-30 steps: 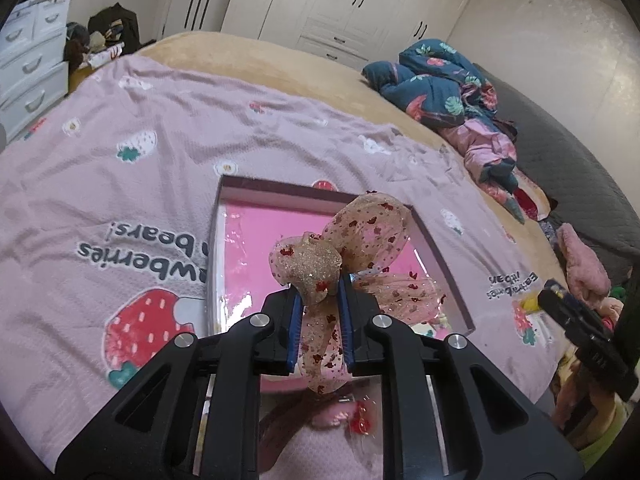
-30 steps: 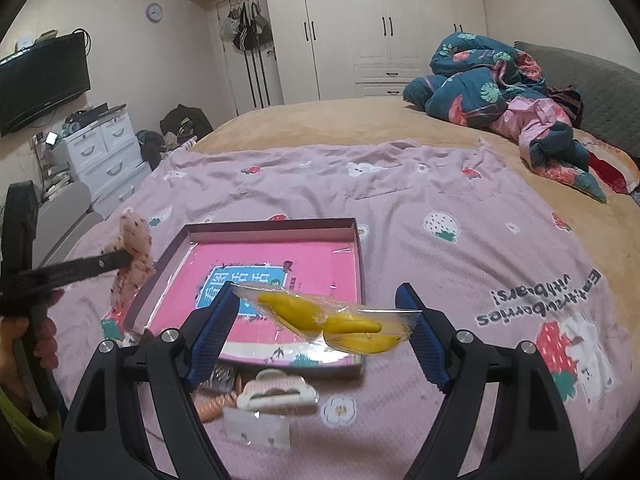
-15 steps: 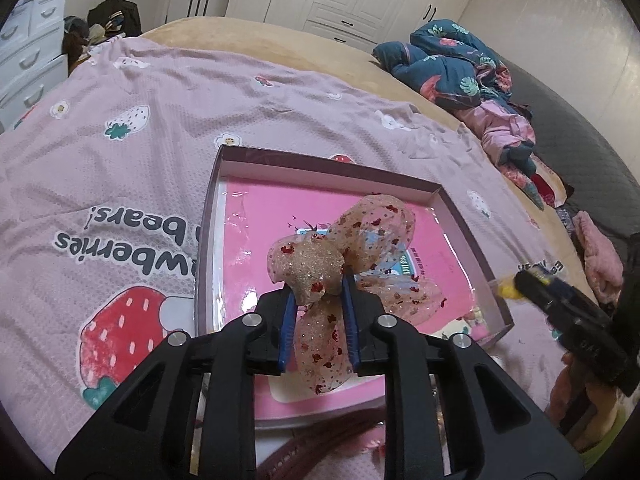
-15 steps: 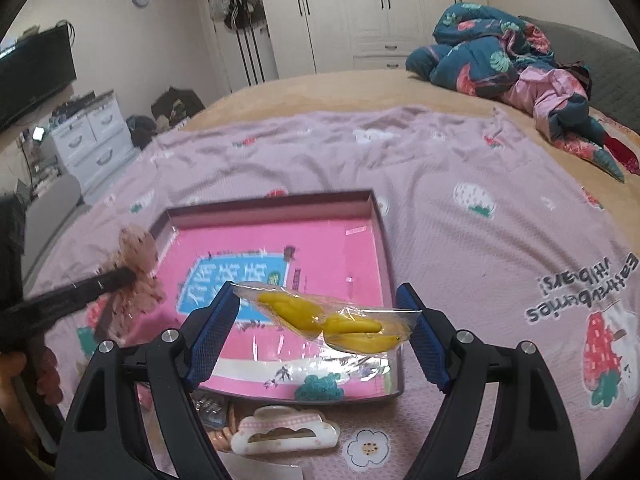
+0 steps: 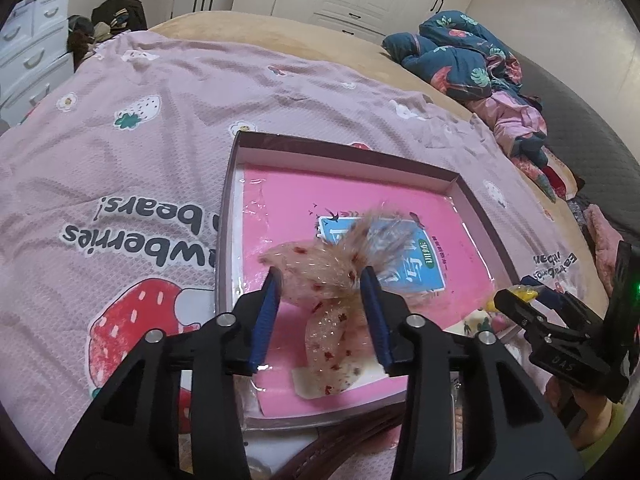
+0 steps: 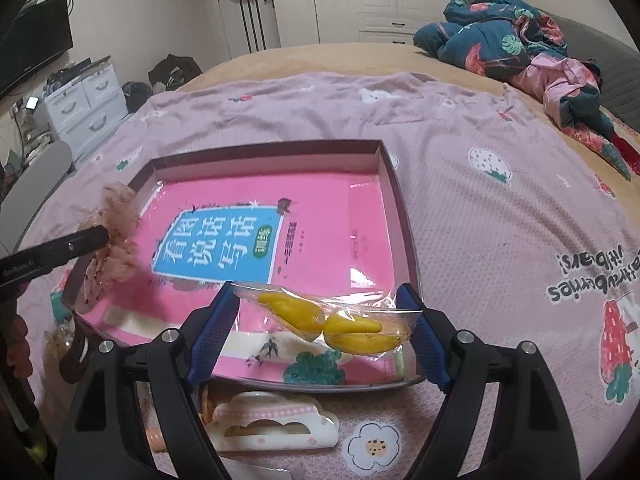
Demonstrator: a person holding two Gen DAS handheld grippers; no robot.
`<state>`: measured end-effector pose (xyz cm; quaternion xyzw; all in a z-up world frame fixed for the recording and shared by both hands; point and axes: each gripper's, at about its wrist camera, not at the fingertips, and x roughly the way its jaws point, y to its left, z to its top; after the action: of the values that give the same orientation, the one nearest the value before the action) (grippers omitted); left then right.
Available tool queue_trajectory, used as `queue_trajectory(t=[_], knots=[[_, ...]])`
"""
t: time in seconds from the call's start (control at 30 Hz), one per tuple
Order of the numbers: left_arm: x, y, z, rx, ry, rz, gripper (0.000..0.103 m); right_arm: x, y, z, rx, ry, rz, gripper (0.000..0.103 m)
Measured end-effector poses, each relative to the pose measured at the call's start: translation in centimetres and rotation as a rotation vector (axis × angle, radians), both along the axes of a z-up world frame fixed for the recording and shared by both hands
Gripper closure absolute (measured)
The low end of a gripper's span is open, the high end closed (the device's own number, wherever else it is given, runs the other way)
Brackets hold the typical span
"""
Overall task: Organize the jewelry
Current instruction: 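Lower the beige bow into the box and open the left gripper while the right drops the yellow bag in, then move the left gripper toward the dark red hair claw clip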
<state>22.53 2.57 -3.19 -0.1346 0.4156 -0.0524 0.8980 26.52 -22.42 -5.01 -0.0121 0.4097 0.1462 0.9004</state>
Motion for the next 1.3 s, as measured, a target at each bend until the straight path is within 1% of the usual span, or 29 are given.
queue_trajectory(t=[0.07,0.2,0.23,0.3,0.4,0.43,0.5,0.6,0.67,0.7,0.77,0.93,1.0,1.3], knots=[[-0.2,0.0,0.1,0.0,0.0,0.0,0.058,-0.1,0.1,-0.2,-0.006,0.006,0.001,0.023],[-0.9,0.0,0.6,0.008,-0.014,-0.002,0.055,0.0,0.1,-0.5,-0.008,0.022,0.007,0.022],[-1.0,0.0,0.8,0.009,-0.018,-0.001,0.052,0.0,0.1,-0.5,-0.006,0.022,0.006,0.02],[-1.4,0.1,1.2,0.012,-0.029,0.001,0.048,-0.2,0.0,-0.3,-0.001,0.016,0.004,0.011],[-2.3,0.3,2.2,0.015,-0.047,0.011,0.045,-0.5,-0.1,0.2,0.004,0.0,0.003,0.01],[-2.4,0.4,2.4,0.013,-0.049,0.015,0.042,-0.6,-0.2,0.4,0.009,-0.004,0.001,0.009],[-3.0,0.8,3.0,0.016,-0.061,0.026,0.038,-1.1,-0.6,1.1,0.025,-0.02,-0.01,0.007],[-4.0,1.2,3.9,0.018,-0.078,0.041,0.032,-2.1,-1.6,2.6,0.057,-0.057,-0.028,0.006],[-4.5,1.5,4.5,0.012,-0.089,0.049,0.025,-2.8,-2.1,3.7,0.074,-0.083,-0.038,0.005],[-4.7,1.6,4.8,0.011,-0.095,0.053,0.025,-3.1,-2.4,4.2,0.082,-0.096,-0.043,0.005],[-5.5,1.8,5.6,0.012,-0.114,0.061,0.02,-3.6,-2.7,5.1,0.095,-0.117,-0.053,0.004],[-7.0,1.9,7.3,0.016,-0.152,0.067,0.019,-5.4,-3.6,7.7,0.125,-0.178,-0.064,0.004],[-7.4,1.8,7.9,0.021,-0.165,0.071,0.015,-6.4,-3.9,8.8,0.131,-0.204,-0.063,0.004],[-10.3,2.1,10.3,0.02,-0.234,0.081,0.011,-9.9,-4.8,11.9,0.16,-0.272,-0.057,0.004]])
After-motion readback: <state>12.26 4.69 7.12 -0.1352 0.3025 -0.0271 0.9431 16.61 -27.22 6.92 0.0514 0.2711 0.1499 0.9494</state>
